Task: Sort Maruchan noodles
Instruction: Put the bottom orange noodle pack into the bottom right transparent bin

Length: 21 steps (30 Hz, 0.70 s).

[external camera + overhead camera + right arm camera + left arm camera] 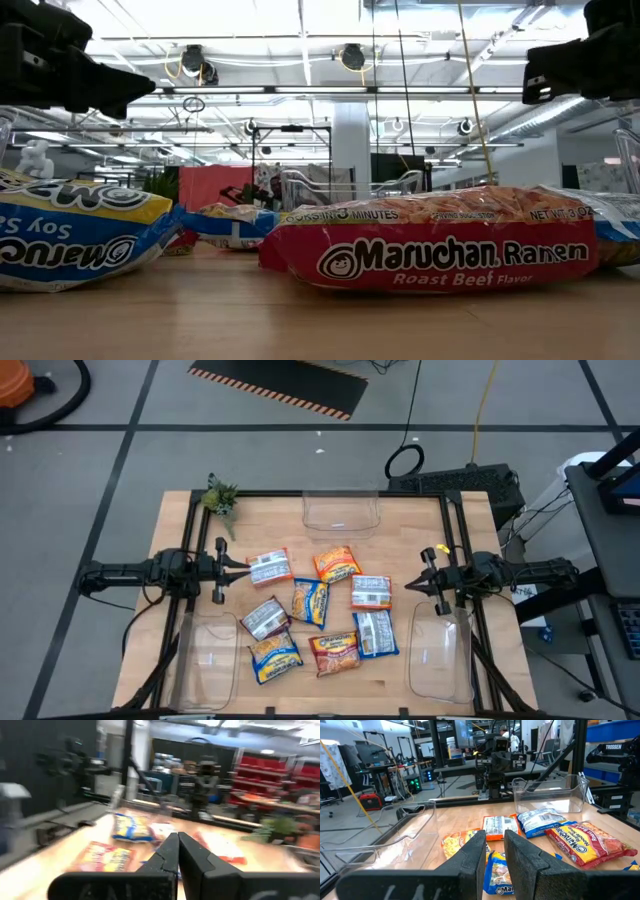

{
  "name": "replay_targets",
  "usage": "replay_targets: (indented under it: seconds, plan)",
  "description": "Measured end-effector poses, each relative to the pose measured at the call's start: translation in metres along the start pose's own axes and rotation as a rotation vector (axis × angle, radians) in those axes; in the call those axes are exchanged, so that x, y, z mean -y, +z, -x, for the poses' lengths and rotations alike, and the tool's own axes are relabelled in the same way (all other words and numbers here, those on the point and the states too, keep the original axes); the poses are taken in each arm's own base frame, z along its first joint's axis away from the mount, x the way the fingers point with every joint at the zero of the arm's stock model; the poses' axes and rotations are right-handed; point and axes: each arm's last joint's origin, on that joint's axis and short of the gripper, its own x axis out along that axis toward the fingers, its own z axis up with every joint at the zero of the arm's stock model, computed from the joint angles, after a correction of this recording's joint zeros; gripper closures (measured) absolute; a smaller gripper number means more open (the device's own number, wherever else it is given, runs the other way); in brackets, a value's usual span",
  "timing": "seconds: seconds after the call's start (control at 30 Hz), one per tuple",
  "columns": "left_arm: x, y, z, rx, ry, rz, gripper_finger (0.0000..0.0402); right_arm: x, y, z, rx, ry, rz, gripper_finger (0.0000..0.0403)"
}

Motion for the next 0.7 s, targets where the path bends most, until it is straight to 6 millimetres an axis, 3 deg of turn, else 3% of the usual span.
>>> replay_targets:
  seconds: [0.37, 0.57, 0.7]
  plan:
    - [0.0000, 0.0000, 0.0000, 0.000, 0.000, 0.000, 0.0325, 0.0030, -0.0052, 0.0001, -0.065, -0.119, -0.057, 0.0403]
    - [0.0000, 0.0001, 0.0000, 0.002, 0.000, 0.000, 0.0325, 0.0061, -0.0045, 0.0006, -0.048, -0.228, -0.202, 0.0403]
    - [-0.0001, 0.0003, 0.0000, 0.004, 0.001, 0.000, 0.0325, 0.0053, -0.0046, 0.0004, -0.051, -0.200, -0.182, 0.0403]
